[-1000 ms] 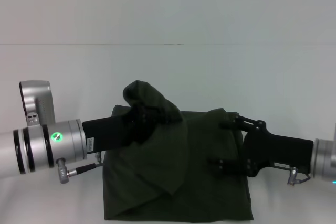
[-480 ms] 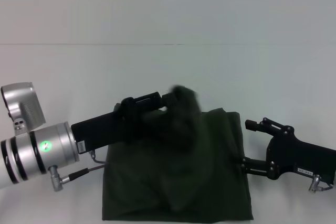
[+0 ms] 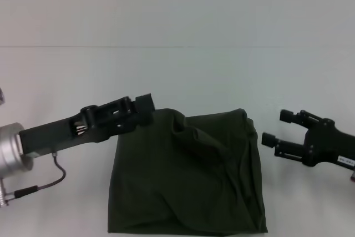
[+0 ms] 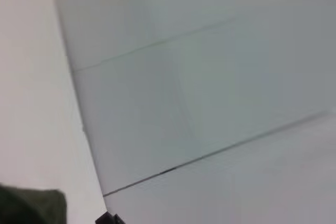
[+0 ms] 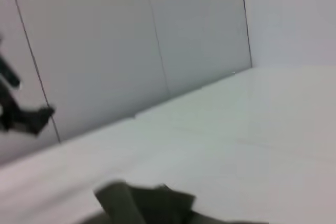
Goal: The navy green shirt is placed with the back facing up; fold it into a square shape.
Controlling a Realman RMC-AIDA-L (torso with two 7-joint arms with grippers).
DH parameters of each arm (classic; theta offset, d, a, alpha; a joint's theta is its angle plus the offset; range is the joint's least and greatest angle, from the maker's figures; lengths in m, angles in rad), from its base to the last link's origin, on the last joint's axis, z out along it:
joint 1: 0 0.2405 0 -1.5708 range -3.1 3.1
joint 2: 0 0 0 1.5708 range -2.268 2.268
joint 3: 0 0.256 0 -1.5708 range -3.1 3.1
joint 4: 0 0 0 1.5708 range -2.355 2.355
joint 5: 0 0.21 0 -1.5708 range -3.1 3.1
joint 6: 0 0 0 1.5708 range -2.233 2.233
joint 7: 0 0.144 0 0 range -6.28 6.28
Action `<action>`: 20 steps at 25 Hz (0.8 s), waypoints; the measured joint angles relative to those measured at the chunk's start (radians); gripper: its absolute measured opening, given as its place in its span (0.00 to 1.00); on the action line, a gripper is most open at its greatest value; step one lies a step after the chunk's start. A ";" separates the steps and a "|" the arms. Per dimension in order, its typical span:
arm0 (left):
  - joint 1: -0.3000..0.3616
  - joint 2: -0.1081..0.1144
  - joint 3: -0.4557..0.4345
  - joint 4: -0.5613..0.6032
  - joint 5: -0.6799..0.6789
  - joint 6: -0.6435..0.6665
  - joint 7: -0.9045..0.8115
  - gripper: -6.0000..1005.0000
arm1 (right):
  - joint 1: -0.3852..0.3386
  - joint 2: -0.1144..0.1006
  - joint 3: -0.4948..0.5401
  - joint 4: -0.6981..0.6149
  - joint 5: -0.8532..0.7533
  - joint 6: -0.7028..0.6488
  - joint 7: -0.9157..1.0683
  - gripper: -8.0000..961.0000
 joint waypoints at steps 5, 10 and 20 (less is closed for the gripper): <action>0.020 0.031 0.050 0.035 0.057 0.052 0.270 0.91 | 0.012 -0.007 -0.033 -0.112 -0.009 -0.167 0.222 0.94; 0.075 0.012 0.088 0.145 0.164 -0.047 0.462 0.91 | 0.037 0.007 -0.148 -0.176 -0.010 -0.169 0.257 0.93; 0.150 0.006 0.076 0.176 0.210 -0.160 0.743 0.90 | 0.143 0.017 -0.329 -0.072 0.005 0.040 0.164 0.92</action>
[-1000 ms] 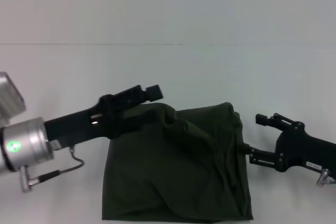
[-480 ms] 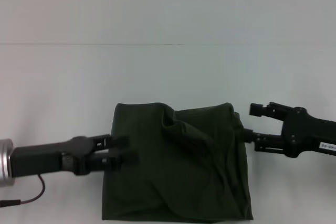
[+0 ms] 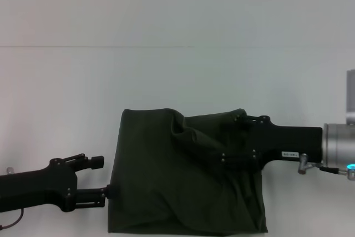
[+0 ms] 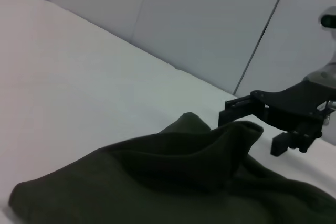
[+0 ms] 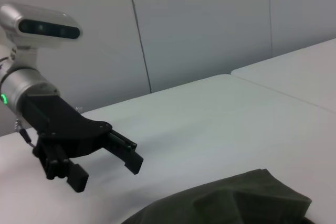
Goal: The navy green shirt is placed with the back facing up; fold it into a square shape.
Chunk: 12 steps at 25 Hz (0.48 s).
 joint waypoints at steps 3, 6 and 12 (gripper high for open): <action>0.009 -0.006 0.000 0.002 0.003 -0.007 0.006 0.90 | 0.020 0.001 -0.006 0.033 0.006 0.036 -0.021 0.92; 0.010 -0.007 0.000 -0.001 0.001 -0.008 0.008 0.90 | 0.032 0.001 -0.009 0.054 0.010 0.058 -0.049 0.92; 0.011 -0.013 0.001 -0.004 -0.001 -0.010 0.009 0.90 | 0.038 0.002 -0.016 0.065 0.026 0.078 -0.048 0.85</action>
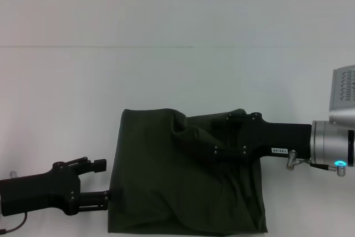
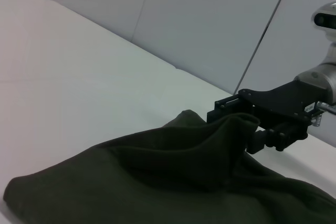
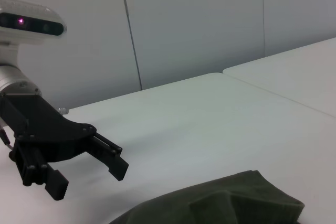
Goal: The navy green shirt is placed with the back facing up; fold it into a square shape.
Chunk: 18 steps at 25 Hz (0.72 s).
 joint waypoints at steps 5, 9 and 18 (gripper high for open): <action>-0.006 -0.004 0.001 0.000 0.002 -0.001 0.001 0.90 | 0.011 -0.001 -0.022 0.015 0.003 0.011 0.006 0.70; -0.007 -0.004 0.001 0.000 0.003 -0.002 0.001 0.90 | 0.018 -0.003 -0.030 0.023 0.003 0.014 0.022 0.56; -0.007 -0.009 0.001 0.001 -0.001 -0.003 0.005 0.90 | 0.012 -0.007 -0.018 0.023 0.023 0.024 0.107 0.18</action>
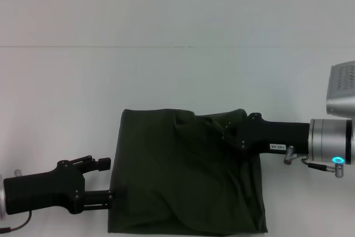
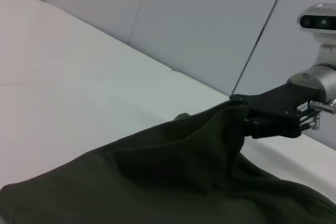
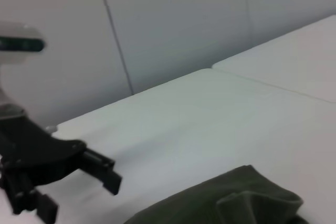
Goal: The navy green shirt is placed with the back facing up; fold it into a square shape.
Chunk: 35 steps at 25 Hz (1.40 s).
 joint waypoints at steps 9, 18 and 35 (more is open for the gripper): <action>0.003 -0.008 0.000 -0.002 0.004 -0.016 0.001 0.90 | -0.022 -0.004 0.039 0.000 0.022 0.094 0.166 0.02; 0.008 -0.013 0.000 -0.003 0.007 -0.032 0.001 0.90 | -0.056 -0.004 0.094 0.010 0.026 0.109 0.256 0.02; 0.000 -0.012 0.006 -0.006 0.008 -0.037 -0.004 0.90 | -0.073 -0.005 0.170 0.066 0.034 0.172 0.280 0.03</action>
